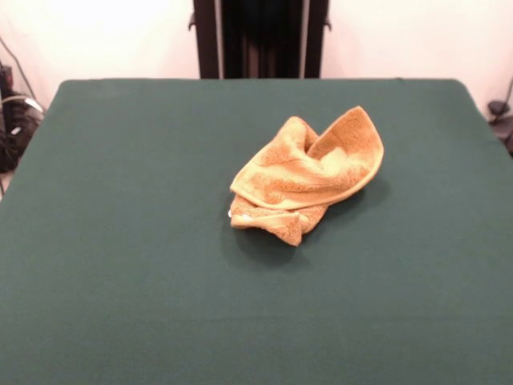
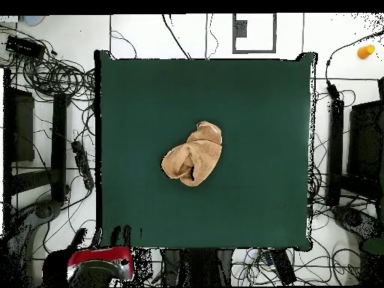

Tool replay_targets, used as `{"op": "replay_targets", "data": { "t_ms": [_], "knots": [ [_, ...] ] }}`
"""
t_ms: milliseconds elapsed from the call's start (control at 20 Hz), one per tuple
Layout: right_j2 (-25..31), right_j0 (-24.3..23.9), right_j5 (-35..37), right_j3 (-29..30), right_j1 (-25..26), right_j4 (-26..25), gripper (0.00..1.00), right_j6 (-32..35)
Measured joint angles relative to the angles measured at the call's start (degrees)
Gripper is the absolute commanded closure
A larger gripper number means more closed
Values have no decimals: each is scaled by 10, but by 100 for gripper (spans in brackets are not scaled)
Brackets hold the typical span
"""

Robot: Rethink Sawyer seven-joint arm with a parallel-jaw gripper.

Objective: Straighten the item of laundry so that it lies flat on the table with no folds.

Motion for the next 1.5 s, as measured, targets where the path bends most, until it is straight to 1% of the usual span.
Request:
{"op": "replay_targets", "data": {
  "t_ms": [100, 150, 250, 300, 500, 650, 750, 850, 1250, 1500],
  "knots": [
    [0, -18, 16, -2, -6, 0, 0, 0],
    [-1, -37, 30, -3, -11, 0, 0, -1],
    [-1, -51, 39, -3, -15, 0, 0, -1],
    [-2, -81, 51, -3, -21, 0, 0, -3],
    [-5, -135, 56, -3, -30, 0, 0, -17],
    [-7, -163, 56, -3, -33, 0, 0, -33],
    [-9, -192, 56, -3, -34, 0, 0, -61],
    [-10, -210, 56, -3, -35, 0, 0, -83],
    [-10, -268, 54, -3, -34, -3, 0, -172],
    [-10, -305, 24, 6, -25, 10, 0, -233]
  ]
}}
